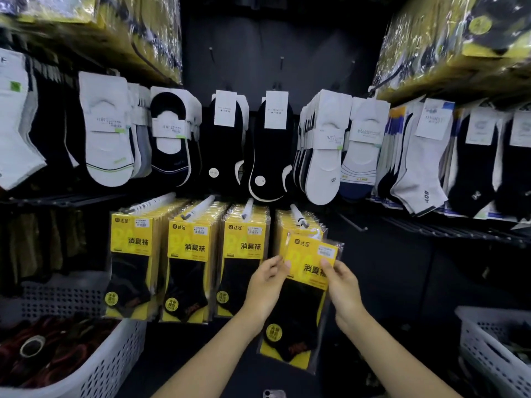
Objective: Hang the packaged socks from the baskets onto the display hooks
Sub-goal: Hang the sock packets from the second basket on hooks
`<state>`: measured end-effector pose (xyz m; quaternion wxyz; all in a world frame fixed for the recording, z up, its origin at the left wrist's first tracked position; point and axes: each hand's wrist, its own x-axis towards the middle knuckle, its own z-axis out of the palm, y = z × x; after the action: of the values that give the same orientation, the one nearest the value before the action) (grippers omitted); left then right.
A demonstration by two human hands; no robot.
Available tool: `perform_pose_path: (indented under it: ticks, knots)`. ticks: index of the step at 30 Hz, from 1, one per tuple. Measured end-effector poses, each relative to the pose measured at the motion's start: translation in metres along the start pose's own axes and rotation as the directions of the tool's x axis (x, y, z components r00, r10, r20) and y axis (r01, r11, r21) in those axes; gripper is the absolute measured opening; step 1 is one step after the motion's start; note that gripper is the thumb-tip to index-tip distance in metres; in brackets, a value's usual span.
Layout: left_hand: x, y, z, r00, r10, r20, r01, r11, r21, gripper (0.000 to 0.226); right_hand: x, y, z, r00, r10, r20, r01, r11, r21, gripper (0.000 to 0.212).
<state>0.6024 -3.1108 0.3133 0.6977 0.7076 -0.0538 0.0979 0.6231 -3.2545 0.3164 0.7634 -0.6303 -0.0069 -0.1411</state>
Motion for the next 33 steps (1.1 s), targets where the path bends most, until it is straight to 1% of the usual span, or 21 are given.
perform_pose_path:
  ticks: [2,5,7,11,12,14,15,16,18,19,21,24,28,31,33]
  knots:
    - [0.003,0.002,0.004,0.998,-0.01,0.063,0.008,0.999,0.034,0.051,0.009,-0.007,-0.004,0.999,-0.026,-0.029,0.025,0.999,-0.027,0.009]
    - [0.007,0.004,0.009,0.994,-0.005,0.112,-0.001,0.999,0.053,0.049,0.023,-0.014,-0.005,0.999,-0.045,-0.015,0.044,0.994,-0.097,0.012]
    - [0.009,0.002,0.009,0.995,-0.011,0.094,0.006,0.999,0.047,0.046,0.031,-0.016,-0.001,0.999,-0.046,0.008,0.046,0.99,-0.134,0.016]
    - [0.015,-0.006,0.006,0.998,-0.032,0.057,0.032,0.999,0.01,0.048,0.041,-0.013,0.009,1.0,-0.016,0.021,0.02,0.982,-0.19,0.019]
    - [0.017,-0.01,0.006,0.998,-0.031,0.052,0.03,0.999,0.02,0.042,0.044,-0.011,0.011,1.0,-0.011,0.019,0.015,0.98,-0.199,0.019]
    - [0.02,-0.014,0.005,0.998,-0.035,0.045,0.033,0.999,0.043,0.022,0.048,-0.005,0.013,1.0,-0.002,0.01,0.004,0.98,-0.198,0.016]
    - [0.022,-0.015,0.004,0.998,-0.038,0.04,0.036,0.998,0.044,0.021,0.05,-0.002,0.014,1.0,0.003,0.003,-0.003,0.981,-0.196,0.015]
    - [0.023,-0.016,0.003,0.999,-0.037,0.038,0.036,0.998,0.044,0.027,0.051,0.001,0.015,1.0,0.008,-0.008,-0.01,0.981,-0.194,0.014]
    - [0.025,-0.021,0.001,0.999,-0.037,0.035,0.035,0.997,0.063,0.054,0.055,0.008,0.013,0.999,0.018,-0.044,-0.026,0.981,-0.193,0.016]
    - [0.025,-0.024,0.0,0.998,-0.043,0.036,0.04,0.996,0.085,0.061,0.056,0.011,0.011,0.998,0.022,-0.058,-0.033,0.98,-0.196,0.018]
    - [0.023,-0.032,-0.005,0.998,-0.053,0.035,0.048,0.991,0.122,0.061,0.054,0.019,0.002,0.997,0.043,-0.057,-0.054,0.977,-0.207,0.021]
    - [0.012,-0.052,-0.015,0.996,-0.079,0.043,0.07,0.981,0.178,0.059,0.04,0.037,-0.017,0.993,0.105,-0.047,-0.114,0.96,-0.257,0.024]
    - [-0.029,-0.095,-0.033,0.99,-0.129,0.062,0.097,0.925,0.367,0.059,-0.002,0.08,-0.045,0.981,0.194,-0.015,-0.186,0.913,-0.363,0.027]
    - [-0.075,-0.138,-0.046,0.97,-0.233,0.063,0.184,0.882,0.434,0.059,-0.048,0.122,-0.061,0.943,0.327,0.063,-0.272,0.866,-0.42,0.028]
    - [-0.106,-0.169,-0.054,0.941,-0.334,0.048,0.279,0.85,0.446,0.06,-0.081,0.158,-0.067,0.9,0.43,0.068,-0.343,0.797,-0.497,0.027]
